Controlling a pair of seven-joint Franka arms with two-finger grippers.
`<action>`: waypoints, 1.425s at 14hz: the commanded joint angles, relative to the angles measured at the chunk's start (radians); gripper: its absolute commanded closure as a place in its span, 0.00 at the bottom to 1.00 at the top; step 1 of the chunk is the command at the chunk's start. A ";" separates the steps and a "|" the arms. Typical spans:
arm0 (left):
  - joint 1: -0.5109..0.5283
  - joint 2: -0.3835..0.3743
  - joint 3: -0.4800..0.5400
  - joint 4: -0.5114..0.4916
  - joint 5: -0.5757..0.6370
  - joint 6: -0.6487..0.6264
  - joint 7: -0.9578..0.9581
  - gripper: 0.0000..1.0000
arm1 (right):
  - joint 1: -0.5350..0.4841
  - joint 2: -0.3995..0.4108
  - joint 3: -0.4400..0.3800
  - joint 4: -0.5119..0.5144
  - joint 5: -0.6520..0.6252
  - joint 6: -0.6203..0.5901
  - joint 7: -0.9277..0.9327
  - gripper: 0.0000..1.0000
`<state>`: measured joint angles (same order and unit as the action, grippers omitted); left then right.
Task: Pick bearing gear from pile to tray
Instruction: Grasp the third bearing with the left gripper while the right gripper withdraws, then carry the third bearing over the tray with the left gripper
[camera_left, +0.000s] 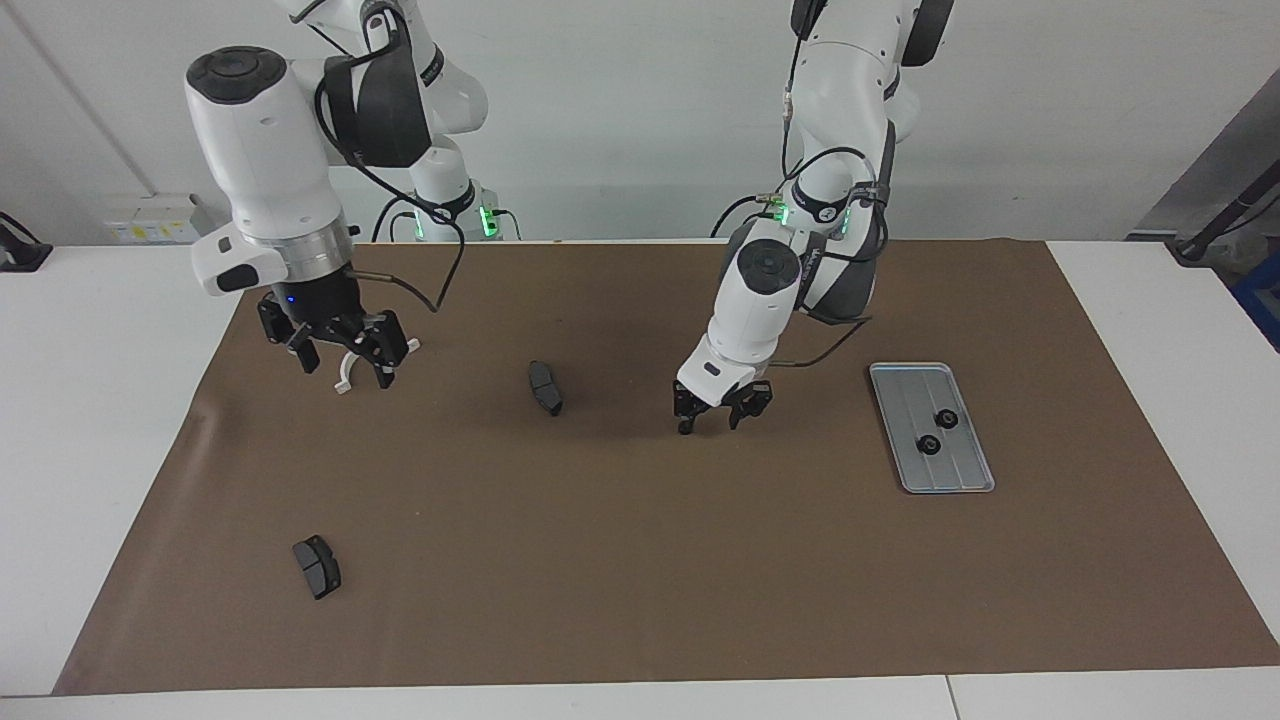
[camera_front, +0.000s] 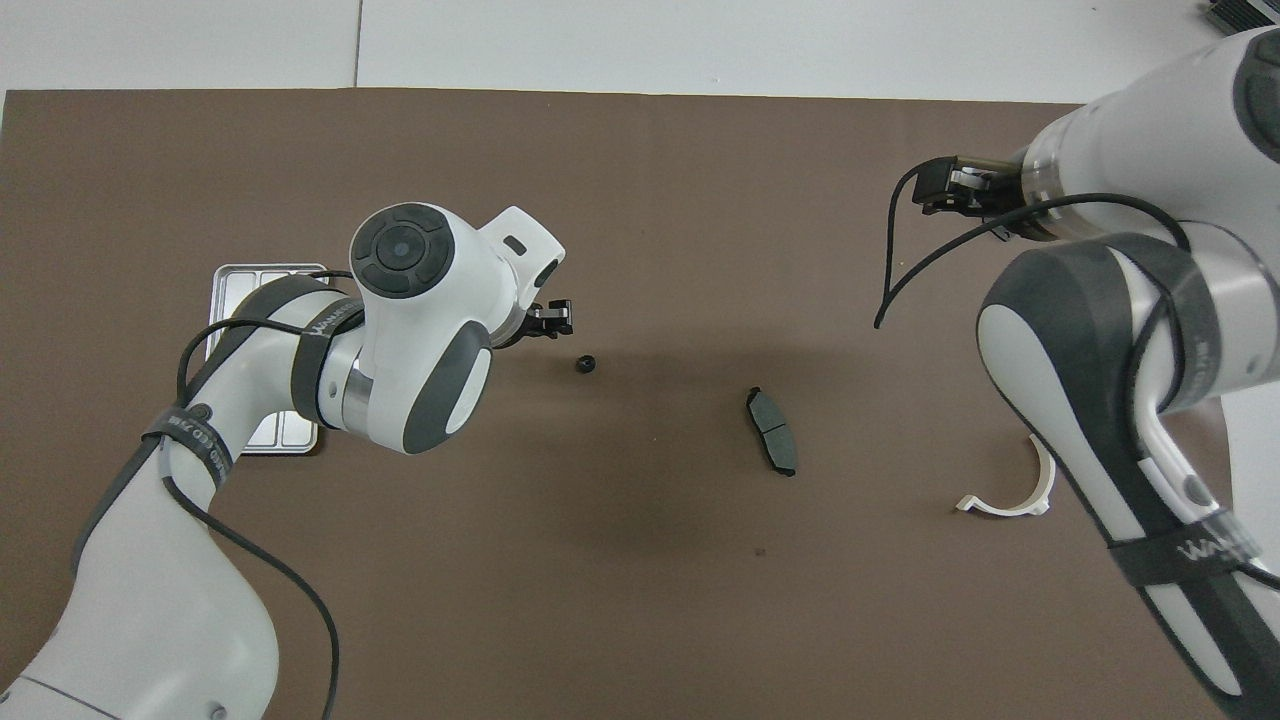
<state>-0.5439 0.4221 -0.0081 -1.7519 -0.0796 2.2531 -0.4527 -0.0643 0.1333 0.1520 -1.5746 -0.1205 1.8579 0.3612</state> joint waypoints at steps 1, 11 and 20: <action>-0.033 0.021 0.016 0.009 -0.002 0.033 -0.023 0.29 | 0.017 -0.049 -0.066 -0.019 0.039 -0.054 -0.094 0.00; -0.076 0.017 0.016 -0.078 -0.002 0.094 -0.024 0.32 | 0.063 -0.178 -0.230 -0.050 0.082 -0.275 -0.298 0.00; -0.088 0.014 0.017 -0.100 -0.002 0.111 -0.026 0.50 | 0.077 -0.179 -0.229 -0.036 0.085 -0.362 -0.349 0.00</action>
<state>-0.6132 0.4489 -0.0073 -1.8257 -0.0794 2.3404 -0.4670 0.0207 -0.0288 -0.0809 -1.5993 -0.0588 1.5209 0.0290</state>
